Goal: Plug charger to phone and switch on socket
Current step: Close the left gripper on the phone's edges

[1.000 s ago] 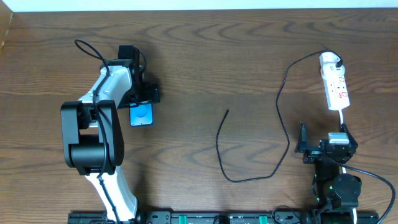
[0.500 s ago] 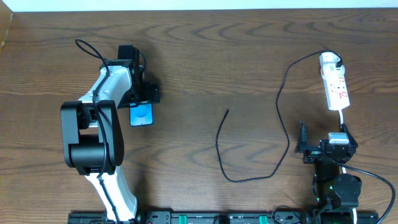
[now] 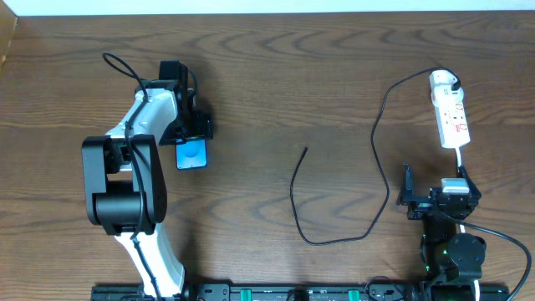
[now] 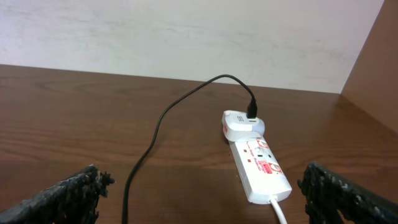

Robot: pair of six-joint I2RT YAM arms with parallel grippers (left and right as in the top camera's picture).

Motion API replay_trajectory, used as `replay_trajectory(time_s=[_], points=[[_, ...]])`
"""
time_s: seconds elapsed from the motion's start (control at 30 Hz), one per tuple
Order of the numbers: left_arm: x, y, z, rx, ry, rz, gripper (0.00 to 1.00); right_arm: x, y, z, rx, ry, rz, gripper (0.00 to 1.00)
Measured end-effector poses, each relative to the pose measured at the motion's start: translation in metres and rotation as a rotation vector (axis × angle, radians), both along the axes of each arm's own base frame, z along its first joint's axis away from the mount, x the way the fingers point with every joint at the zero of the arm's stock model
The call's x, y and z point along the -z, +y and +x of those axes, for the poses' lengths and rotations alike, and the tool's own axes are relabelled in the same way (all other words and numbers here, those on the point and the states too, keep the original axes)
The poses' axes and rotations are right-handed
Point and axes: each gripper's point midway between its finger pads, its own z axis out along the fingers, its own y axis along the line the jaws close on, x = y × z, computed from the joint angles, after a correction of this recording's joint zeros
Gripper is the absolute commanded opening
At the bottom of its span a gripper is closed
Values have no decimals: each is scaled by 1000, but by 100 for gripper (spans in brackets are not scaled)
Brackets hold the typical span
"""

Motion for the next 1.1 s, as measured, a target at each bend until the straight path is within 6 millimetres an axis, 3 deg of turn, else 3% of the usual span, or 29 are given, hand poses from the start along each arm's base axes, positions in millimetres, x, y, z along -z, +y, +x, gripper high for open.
replay_trajectory(time_s=[0.67, 0.87, 1.0, 1.1], points=[[0, 0, 0, 4, 0, 0, 69, 0, 0, 0, 0, 0, 0, 99], [0, 0, 0, 4, 0, 0, 45, 0, 0, 0, 0, 0, 0, 99], [0, 0, 0, 4, 0, 0, 8, 0, 0, 0, 0, 0, 0, 99], [0, 0, 0, 4, 0, 0, 7, 0, 0, 0, 0, 0, 0, 99]])
